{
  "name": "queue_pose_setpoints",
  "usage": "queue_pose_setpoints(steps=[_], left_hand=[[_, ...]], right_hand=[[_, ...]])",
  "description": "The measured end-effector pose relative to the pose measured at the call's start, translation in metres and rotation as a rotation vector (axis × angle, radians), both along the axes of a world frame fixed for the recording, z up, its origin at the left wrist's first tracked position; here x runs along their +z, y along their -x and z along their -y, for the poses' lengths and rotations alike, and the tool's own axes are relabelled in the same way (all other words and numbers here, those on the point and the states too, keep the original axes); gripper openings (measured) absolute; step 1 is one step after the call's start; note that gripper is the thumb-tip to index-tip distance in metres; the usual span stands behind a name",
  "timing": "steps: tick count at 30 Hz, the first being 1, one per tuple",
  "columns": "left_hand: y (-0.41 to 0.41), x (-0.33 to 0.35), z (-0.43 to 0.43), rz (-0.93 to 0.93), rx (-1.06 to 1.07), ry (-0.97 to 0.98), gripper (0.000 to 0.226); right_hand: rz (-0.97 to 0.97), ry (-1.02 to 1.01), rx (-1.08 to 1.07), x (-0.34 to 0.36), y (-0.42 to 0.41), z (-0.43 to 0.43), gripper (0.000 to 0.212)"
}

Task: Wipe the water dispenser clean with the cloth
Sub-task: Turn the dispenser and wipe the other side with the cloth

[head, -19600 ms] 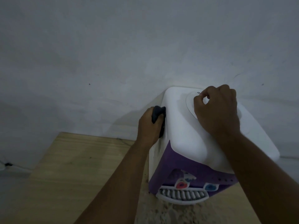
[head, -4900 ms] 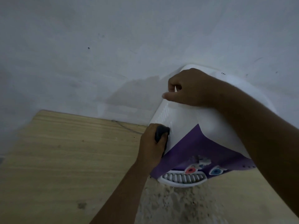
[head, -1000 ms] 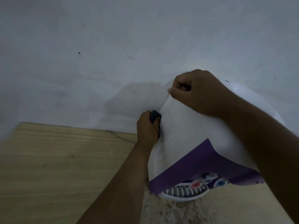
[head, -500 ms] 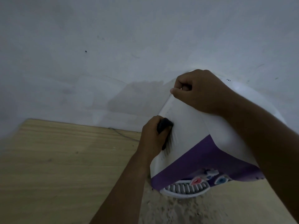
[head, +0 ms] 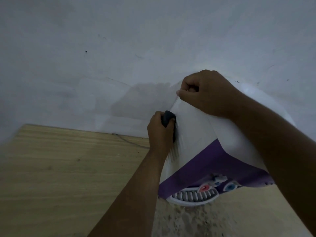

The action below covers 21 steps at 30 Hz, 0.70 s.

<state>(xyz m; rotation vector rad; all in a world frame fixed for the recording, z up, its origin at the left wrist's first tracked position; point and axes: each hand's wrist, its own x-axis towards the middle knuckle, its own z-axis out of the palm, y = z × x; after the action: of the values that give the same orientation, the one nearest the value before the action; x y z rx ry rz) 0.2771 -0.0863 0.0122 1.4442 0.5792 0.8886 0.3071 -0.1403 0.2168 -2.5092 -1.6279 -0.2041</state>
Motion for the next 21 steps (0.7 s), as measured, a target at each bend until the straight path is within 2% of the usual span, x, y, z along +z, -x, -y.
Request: queue_pose_setpoints(steps=[4, 9, 15, 18, 21], left_hand=[[0.024, -0.007, 0.014, 0.085, -0.065, -0.112, 0.007], [0.054, -0.007, 0.027, 0.153, -0.214, -0.116, 0.002], [0.088, -0.013, 0.035, 0.129, -0.351, -0.291, 0.024], [0.084, -0.009, 0.029, 0.12, -0.361, -0.281, 0.013], [0.072, -0.002, 0.027, 0.114, -0.271, -0.321, 0.018]], right_hand=[[-0.005, 0.009, -0.015, 0.001, 0.001, 0.0, 0.026], [0.012, 0.031, -0.006, 0.0, 0.002, -0.001, 0.027], [0.042, 0.054, -0.004, 0.0, 0.004, -0.002, 0.026], [0.039, 0.057, -0.011, -0.001, 0.005, -0.002, 0.026], [0.029, 0.045, -0.02, 0.0, 0.006, -0.002, 0.026]])
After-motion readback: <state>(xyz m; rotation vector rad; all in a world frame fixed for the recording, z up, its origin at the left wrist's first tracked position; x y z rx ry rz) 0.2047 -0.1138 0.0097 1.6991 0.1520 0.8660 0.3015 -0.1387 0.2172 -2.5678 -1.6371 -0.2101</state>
